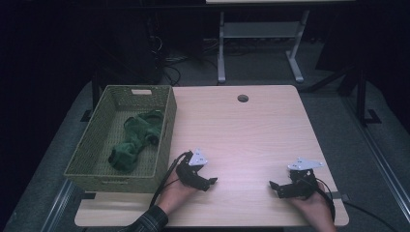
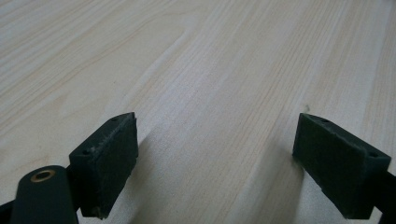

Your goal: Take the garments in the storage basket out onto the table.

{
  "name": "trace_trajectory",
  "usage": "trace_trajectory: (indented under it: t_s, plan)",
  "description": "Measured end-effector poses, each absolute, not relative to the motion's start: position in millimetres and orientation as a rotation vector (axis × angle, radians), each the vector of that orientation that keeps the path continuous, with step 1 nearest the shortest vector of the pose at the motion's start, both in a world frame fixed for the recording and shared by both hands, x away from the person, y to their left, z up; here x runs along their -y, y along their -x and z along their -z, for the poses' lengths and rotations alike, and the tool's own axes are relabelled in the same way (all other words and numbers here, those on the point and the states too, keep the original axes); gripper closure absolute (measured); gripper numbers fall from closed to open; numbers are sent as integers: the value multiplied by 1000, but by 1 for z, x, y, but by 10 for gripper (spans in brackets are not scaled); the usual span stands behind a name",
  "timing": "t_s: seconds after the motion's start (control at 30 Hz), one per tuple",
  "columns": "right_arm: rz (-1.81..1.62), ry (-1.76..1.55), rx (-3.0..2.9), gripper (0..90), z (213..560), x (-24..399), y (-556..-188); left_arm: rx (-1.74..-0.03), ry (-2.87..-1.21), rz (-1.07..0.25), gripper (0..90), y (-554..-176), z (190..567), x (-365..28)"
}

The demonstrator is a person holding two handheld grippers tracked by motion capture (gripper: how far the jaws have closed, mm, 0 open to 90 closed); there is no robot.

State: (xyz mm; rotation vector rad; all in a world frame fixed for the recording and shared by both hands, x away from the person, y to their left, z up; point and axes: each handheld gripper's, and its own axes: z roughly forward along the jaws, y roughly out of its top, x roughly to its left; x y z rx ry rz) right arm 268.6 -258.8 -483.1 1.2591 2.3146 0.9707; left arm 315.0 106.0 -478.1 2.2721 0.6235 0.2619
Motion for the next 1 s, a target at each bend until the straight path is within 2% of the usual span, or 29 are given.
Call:
trace_trajectory:
  t_s: [1.0]
  plan:
    - [-979, -1240, -2327, 12, 483, 259, -271, -622, -2237, -232, 134, -318, 462, -112]
